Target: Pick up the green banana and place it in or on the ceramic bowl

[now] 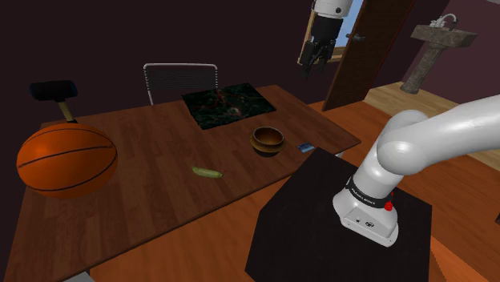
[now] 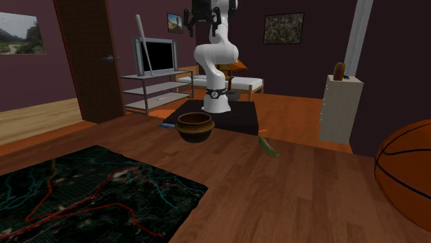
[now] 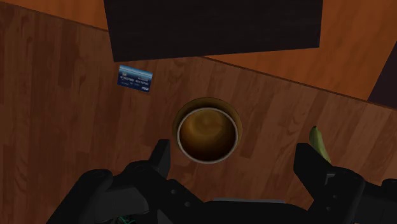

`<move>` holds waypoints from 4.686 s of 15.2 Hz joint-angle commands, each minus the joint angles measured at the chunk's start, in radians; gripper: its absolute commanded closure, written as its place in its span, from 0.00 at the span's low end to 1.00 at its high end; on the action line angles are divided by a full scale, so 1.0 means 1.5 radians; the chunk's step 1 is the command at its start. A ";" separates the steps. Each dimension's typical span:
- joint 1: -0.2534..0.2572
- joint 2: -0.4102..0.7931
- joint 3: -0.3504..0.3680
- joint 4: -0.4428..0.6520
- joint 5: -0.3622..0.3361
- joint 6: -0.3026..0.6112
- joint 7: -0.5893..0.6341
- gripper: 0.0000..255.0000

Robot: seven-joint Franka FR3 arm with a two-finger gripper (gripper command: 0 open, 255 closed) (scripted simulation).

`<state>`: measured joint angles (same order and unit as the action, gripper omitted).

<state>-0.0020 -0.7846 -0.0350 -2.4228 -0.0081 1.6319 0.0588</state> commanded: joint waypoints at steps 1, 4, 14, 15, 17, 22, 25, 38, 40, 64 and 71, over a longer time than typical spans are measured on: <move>0.000 0.000 0.000 0.000 0.000 0.000 0.000 0.00; 0.017 0.030 0.016 -0.034 0.010 0.070 -0.001 0.00; 0.073 0.188 0.073 -0.094 0.033 0.309 -0.003 0.00; 0.078 0.209 0.079 -0.095 0.034 0.333 -0.003 0.00; 0.087 0.251 0.091 -0.094 0.035 0.379 -0.002 0.00; 0.105 0.367 0.123 -0.078 0.024 0.489 0.007 0.00; 0.113 0.442 0.141 -0.058 0.007 0.548 0.018 0.00; 0.193 0.771 0.148 0.111 -0.172 0.718 0.131 0.00; 0.201 0.790 0.142 0.121 -0.181 0.727 0.136 0.00; 0.217 0.850 0.119 0.141 -0.206 0.767 0.155 1.00; 0.198 0.791 0.144 0.129 -0.179 0.721 0.132 1.00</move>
<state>0.2997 0.4158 0.1745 -2.2295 -0.2835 2.7260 0.2636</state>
